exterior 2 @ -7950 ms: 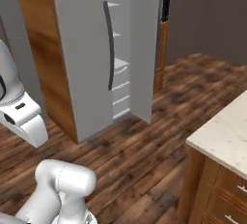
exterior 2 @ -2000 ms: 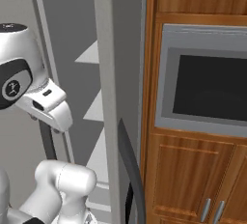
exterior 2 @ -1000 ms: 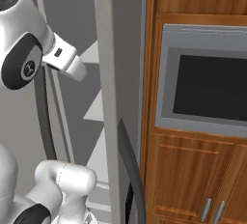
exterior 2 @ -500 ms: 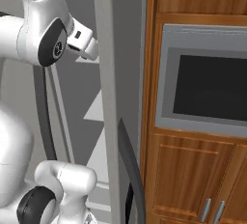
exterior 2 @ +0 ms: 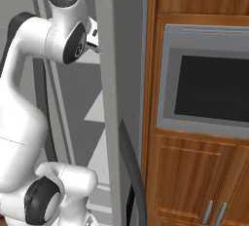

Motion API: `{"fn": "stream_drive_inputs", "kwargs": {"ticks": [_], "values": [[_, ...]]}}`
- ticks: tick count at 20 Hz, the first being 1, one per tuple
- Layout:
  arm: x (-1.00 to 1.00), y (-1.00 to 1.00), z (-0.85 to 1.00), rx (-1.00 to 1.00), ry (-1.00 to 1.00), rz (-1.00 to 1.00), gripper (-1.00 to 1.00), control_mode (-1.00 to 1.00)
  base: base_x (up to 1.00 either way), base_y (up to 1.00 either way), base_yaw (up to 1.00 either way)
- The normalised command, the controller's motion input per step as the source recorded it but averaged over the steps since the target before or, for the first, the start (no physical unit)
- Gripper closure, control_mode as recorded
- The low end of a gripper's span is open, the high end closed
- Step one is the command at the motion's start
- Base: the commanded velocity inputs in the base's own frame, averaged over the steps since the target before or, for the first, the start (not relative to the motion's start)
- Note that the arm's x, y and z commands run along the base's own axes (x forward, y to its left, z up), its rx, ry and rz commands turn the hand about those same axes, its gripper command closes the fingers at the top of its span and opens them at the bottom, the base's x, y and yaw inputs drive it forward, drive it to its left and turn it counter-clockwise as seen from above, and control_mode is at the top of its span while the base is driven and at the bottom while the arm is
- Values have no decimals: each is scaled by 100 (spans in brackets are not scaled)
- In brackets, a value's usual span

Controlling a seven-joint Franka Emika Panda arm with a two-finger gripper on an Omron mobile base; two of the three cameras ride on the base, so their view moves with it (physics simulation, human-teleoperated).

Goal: Take the sweet potato and cucumber out of the freezer and place them in the tupperware container on the counter. Then put the tupperware containing the vegetables back in the freezer.

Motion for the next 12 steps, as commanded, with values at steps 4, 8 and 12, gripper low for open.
{"fn": "stream_drive_inputs", "kwargs": {"ticks": [4,8,12], "values": [[63,-17,-4,0,-2,0,-100,-100,0,0,0],[64,-6,-4,0,0,0,-100,-100,0,0,0],[55,-4,-10,2,3,0,-100,-100,0,0,0]]}}
